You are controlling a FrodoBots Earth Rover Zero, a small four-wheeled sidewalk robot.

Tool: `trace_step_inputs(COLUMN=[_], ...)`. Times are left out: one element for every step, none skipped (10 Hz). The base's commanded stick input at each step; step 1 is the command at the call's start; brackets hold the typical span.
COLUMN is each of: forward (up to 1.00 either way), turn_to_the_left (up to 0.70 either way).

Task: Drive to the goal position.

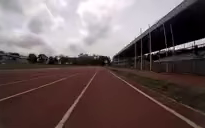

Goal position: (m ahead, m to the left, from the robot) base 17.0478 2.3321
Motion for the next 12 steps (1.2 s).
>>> trace_step_inputs(forward=[0.7,0.7,0.7,0.7,0.7,0.7,0.7,0.7,0.7,0.7,0.7,0.7], turn_to_the_left=[-0.02,-0.03,-0.06,-0.07,-0.05,-0.02,0.01,0.04,0.06,0.04,0.01,0.0])
